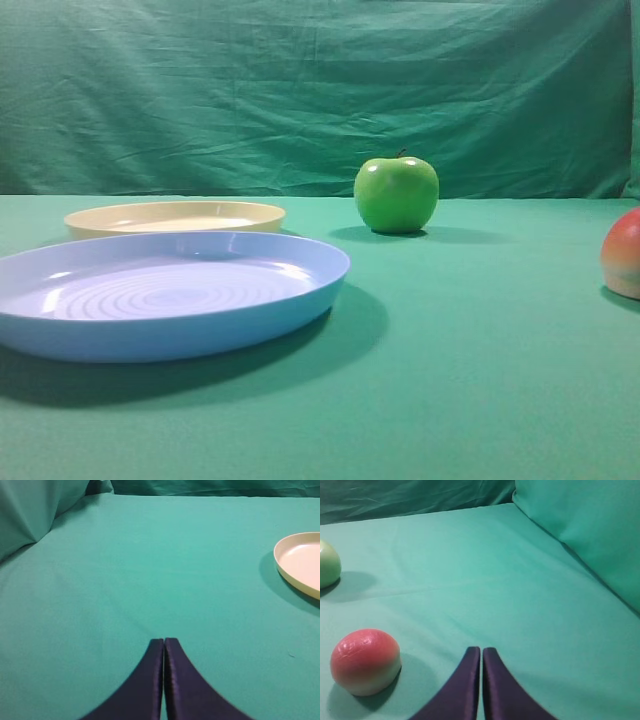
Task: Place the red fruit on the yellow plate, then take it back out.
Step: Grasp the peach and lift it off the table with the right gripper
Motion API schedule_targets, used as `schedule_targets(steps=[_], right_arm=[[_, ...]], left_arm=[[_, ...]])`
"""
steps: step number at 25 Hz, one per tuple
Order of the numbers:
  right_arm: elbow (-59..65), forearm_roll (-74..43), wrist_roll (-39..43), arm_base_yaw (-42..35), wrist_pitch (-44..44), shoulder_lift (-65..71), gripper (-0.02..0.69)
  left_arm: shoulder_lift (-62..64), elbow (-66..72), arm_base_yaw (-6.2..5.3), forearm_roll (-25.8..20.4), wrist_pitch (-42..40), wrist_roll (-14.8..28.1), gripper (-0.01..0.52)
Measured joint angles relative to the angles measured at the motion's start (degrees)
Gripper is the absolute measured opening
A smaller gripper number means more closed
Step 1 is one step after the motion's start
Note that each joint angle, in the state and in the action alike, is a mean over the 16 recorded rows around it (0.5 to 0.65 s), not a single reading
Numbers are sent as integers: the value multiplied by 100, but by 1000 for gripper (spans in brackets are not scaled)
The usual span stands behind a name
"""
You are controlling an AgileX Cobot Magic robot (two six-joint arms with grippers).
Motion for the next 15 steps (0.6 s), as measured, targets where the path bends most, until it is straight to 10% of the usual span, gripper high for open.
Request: schedule_targets(steps=[15], right_arm=[[-2870,13,0,1109,1947,2117,0]], left_arm=[[0,0,0,0,0,0,0]])
